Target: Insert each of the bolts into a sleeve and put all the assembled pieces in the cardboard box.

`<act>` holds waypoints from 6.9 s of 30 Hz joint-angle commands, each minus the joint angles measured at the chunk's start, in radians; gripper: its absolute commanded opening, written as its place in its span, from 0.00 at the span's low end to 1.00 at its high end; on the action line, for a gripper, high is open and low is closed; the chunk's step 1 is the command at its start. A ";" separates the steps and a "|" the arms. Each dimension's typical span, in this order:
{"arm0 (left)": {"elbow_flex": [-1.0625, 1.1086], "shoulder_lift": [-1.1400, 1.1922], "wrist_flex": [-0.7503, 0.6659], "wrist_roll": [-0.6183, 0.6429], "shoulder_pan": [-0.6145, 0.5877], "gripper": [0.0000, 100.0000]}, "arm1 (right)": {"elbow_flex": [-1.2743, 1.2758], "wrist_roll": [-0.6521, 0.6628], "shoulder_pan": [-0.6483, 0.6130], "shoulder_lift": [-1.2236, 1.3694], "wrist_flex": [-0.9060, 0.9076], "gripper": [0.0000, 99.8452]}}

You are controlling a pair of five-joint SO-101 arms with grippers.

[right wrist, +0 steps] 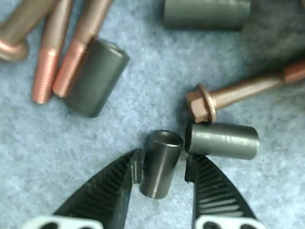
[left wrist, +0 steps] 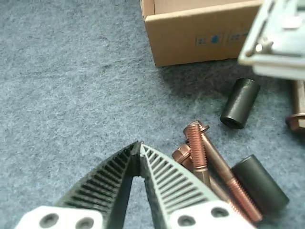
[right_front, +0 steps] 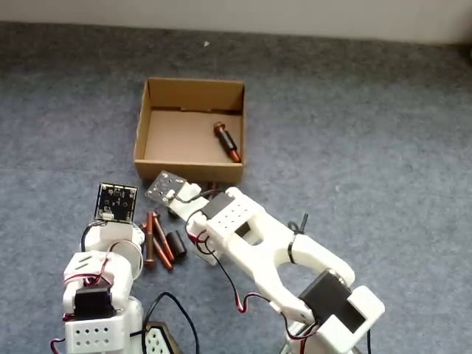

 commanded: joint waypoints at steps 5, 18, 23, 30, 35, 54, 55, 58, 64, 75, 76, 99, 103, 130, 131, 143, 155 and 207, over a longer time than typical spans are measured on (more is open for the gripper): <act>-0.005 -0.005 -0.020 -0.015 -0.007 0.01 | 0.015 -0.061 0.013 -0.004 -0.016 0.15; -0.005 -0.005 -0.020 -0.017 -0.007 0.01 | 0.047 -0.057 0.013 0.059 -0.010 0.01; -0.005 -0.005 -0.020 -0.017 -0.007 0.01 | 0.061 -0.061 0.018 -0.108 -0.007 0.00; -0.005 -0.005 -0.020 -0.018 -0.008 0.01 | 0.157 -0.061 0.153 -0.440 0.074 0.00; -0.005 -0.005 -0.018 -0.018 -0.010 0.01 | 0.285 -0.061 0.243 -0.665 0.074 0.00; -0.199 0.001 0.021 -0.075 -0.015 0.01 | 0.702 -0.129 0.404 -1.148 -0.139 0.00; -0.232 0.002 0.037 -0.075 -0.012 0.01 | 0.719 -0.130 0.426 -1.158 -0.163 0.00; -0.340 0.004 0.112 -0.078 -0.008 0.01 | 0.748 -0.133 0.476 -1.178 -0.202 0.00; -0.495 0.209 0.147 -0.081 0.030 0.01 | 0.759 -0.133 0.486 -1.184 -0.208 0.00; -0.619 0.773 0.143 -0.077 0.196 0.03 | 0.760 -0.133 0.490 -1.184 -0.208 0.00; -0.619 0.814 0.143 -0.075 0.214 0.06 | 0.760 -0.132 0.490 -1.184 -0.208 0.00; -0.633 1.342 -0.106 0.358 0.317 0.14 | 0.760 -0.126 0.486 -1.182 -0.208 0.00; -0.654 1.443 -0.167 0.351 0.203 0.14 | 0.760 -0.126 0.486 -1.181 -0.208 0.00; -0.693 1.555 -0.213 0.356 0.171 0.14 | 0.760 -0.126 0.486 -1.181 -0.208 0.00; -0.693 1.555 -0.215 0.356 0.171 0.14 | 0.760 -0.126 0.486 -1.181 -0.208 0.00; -0.691 1.555 -0.338 0.354 0.216 0.01 | 0.760 -0.126 0.486 -1.181 -0.208 0.00; -0.771 1.543 -0.350 0.351 0.249 0.01 | 0.762 -0.126 0.486 -1.181 -0.208 0.00; -0.251 0.004 -0.457 0.259 0.529 0.01 | 0.905 -0.129 0.380 -1.781 -0.205 0.00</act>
